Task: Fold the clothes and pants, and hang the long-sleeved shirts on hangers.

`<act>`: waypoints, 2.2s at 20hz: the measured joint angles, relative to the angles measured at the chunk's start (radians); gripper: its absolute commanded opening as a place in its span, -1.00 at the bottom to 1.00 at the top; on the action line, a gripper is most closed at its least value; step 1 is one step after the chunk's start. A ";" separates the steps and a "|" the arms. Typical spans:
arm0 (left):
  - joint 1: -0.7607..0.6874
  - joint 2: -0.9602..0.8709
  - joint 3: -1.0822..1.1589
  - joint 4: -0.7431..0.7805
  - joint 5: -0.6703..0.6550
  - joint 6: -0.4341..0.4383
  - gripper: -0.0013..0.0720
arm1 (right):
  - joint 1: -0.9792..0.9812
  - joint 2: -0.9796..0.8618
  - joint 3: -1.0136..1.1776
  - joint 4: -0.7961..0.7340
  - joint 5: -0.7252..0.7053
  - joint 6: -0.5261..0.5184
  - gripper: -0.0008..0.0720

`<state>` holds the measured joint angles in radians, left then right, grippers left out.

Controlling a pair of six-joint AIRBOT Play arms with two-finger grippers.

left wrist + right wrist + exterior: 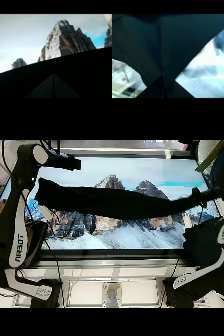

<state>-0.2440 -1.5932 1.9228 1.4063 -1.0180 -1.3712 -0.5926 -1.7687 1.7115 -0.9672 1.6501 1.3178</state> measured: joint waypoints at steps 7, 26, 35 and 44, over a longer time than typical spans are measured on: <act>-0.230 -0.059 0.000 -0.001 0.019 0.003 -0.94 | -0.157 0.349 -0.494 0.074 -0.106 -0.147 -0.95; -0.388 -0.304 0.000 -0.075 0.032 0.002 -0.94 | 0.558 0.372 -0.277 0.275 -0.448 -0.135 -0.96; 0.029 0.010 0.000 0.018 -0.198 -0.001 -0.94 | 0.911 -0.117 0.113 0.256 -0.523 -0.077 -0.64; 0.110 0.063 0.000 0.023 -0.279 0.000 -0.94 | 0.967 -0.218 0.325 0.190 -0.533 -0.055 -0.26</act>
<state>-0.1341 -1.5303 1.9232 1.4296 -1.2972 -1.3716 0.3744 -1.9869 2.0369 -0.7773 1.1175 1.2625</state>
